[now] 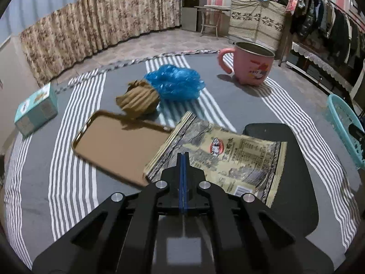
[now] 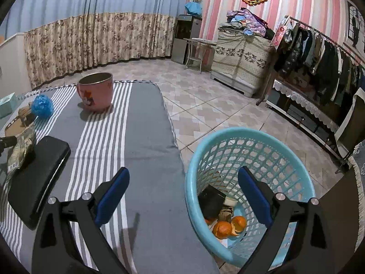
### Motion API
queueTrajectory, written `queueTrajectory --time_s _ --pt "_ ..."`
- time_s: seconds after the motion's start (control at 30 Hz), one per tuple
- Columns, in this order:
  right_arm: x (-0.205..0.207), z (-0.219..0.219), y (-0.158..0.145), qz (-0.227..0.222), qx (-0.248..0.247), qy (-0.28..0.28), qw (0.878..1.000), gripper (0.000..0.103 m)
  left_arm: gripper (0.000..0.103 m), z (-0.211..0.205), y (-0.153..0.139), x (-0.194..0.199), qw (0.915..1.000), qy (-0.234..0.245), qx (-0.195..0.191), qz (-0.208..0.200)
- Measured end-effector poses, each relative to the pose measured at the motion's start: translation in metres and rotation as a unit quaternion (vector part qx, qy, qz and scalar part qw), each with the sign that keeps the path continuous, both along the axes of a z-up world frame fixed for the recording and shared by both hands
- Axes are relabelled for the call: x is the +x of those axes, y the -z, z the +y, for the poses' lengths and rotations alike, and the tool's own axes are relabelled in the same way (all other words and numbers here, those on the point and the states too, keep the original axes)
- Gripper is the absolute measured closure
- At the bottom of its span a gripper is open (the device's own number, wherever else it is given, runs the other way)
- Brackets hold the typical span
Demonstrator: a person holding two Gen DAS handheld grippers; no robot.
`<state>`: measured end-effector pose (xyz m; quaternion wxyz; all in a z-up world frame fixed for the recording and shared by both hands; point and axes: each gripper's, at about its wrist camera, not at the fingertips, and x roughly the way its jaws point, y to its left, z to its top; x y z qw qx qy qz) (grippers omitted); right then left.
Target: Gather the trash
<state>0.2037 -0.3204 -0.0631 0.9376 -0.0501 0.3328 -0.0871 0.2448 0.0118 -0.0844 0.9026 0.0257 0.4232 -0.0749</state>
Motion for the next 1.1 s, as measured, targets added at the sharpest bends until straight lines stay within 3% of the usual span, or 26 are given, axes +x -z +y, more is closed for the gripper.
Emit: queueTrajectory --time_s 0.07,0.13,0.17,0.2,0.37,0.5,0.63,0.7,0.77,0.93,1.1 --pt "0.000 0.002 0.000 0.000 -0.002 -0.003 1.000 0.009 0.102 0.006 -0.003 -0.009 0.9998 -0.005 -0.017 0.002" --pt "0.000 0.003 0.000 0.000 -0.006 -0.004 1.000 0.009 0.077 0.010 -0.004 -0.019 0.9995 -0.010 -0.031 0.003" --pt "-0.001 0.004 0.000 0.000 -0.007 -0.004 1.000 0.009 0.050 0.012 -0.004 -0.025 0.9992 -0.015 -0.036 0.001" --pt "-0.002 0.004 -0.001 -0.001 -0.007 -0.004 1.000 0.009 0.035 0.012 -0.005 -0.034 0.9989 -0.023 -0.040 -0.003" --pt "-0.003 0.001 -0.004 -0.006 -0.001 -0.003 1.000 0.009 0.026 0.001 0.002 -0.047 0.9976 -0.025 -0.062 0.017" --pt "-0.004 -0.003 -0.006 -0.011 0.005 -0.001 1.000 0.009 0.030 -0.010 0.012 -0.036 0.9968 -0.031 -0.060 0.043" --pt "-0.007 -0.011 -0.011 -0.021 0.013 0.004 1.000 0.009 0.055 -0.019 0.015 -0.030 0.9972 -0.035 -0.046 0.047" --pt "-0.007 -0.014 -0.012 -0.024 0.020 0.007 0.999 0.009 0.073 -0.022 0.014 -0.030 0.9978 -0.034 -0.036 0.044" --pt "-0.008 -0.015 -0.012 -0.026 0.025 0.009 0.999 0.009 0.083 -0.022 0.013 -0.032 0.9981 -0.035 -0.032 0.040" --pt "-0.009 -0.014 -0.013 -0.028 0.020 0.007 0.999 0.009 0.093 -0.018 0.001 -0.038 0.9990 -0.033 -0.024 0.021" --pt "-0.008 -0.014 -0.011 -0.025 0.014 0.005 1.000 0.009 0.101 -0.013 -0.023 -0.052 0.9992 -0.030 0.001 -0.025"
